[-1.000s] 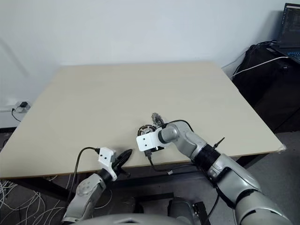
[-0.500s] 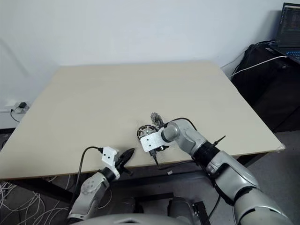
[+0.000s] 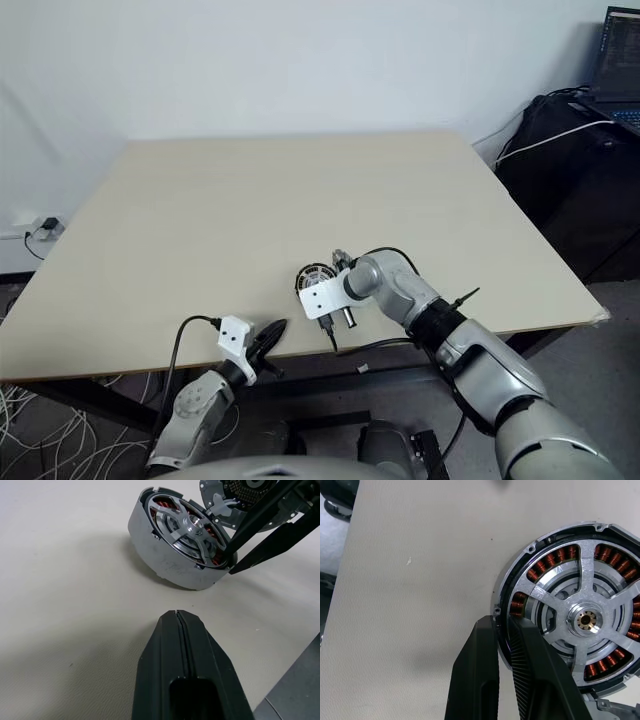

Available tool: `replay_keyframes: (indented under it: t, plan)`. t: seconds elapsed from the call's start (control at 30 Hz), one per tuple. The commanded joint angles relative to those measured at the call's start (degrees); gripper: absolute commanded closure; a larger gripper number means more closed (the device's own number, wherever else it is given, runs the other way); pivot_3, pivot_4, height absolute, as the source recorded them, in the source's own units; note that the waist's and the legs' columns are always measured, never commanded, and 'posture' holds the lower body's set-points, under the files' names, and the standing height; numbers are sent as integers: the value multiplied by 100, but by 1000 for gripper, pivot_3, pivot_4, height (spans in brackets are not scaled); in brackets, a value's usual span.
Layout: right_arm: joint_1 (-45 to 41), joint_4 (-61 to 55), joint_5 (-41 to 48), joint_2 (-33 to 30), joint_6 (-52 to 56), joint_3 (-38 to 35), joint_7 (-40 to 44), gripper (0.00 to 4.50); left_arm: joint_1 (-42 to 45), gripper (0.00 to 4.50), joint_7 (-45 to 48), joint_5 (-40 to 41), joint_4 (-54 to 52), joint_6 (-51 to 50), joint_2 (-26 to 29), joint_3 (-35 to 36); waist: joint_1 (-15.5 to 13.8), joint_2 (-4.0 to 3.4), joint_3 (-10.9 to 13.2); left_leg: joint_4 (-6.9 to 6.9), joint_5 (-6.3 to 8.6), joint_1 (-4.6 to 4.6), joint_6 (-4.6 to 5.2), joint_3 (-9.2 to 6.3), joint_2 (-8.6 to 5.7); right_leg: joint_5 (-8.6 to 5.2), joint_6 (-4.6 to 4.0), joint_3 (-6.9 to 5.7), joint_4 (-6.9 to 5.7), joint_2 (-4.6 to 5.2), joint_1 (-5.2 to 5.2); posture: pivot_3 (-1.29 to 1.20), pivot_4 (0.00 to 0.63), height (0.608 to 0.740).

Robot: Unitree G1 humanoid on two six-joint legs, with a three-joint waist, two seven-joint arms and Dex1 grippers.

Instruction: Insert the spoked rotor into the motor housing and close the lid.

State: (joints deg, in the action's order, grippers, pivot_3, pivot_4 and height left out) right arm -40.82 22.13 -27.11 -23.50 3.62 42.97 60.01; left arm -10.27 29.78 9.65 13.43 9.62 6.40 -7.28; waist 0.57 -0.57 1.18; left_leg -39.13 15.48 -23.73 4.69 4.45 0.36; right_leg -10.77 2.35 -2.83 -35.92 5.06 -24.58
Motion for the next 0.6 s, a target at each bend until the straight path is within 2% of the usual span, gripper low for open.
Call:
replay_keyframes:
  t: [0.03,0.27,0.47,0.6]
  plan:
    - [109,-379,131,-13,482,-390,65,4400,-85,4500,141,125,-261,166,91,92,-1,0,0,0,0,0,0,0,0,0,0,0,0,1,0,0,0,740]
    - [787,-1800,845,-111,2924,-978,892,4400,-144,4500,191,160,-329,118,106,139,-56,-1,-1,0,2,-5,1,-4,-2,-2,-3,-6,1,20,-4,0,0,740]
    - [924,-2395,1262,-145,3950,-1036,987,4400,-32,4500,182,127,-259,54,80,129,-94,-2,-2,1,3,-6,3,-8,-4,-2,-3,-11,1,24,-4,0,0,740]
    - [886,-2496,1482,4,4250,-1007,808,4400,6,4500,176,112,-242,35,72,120,-103,-2,-2,1,3,-7,3,-9,-4,-2,-3,-13,1,22,-4,0,0,740]
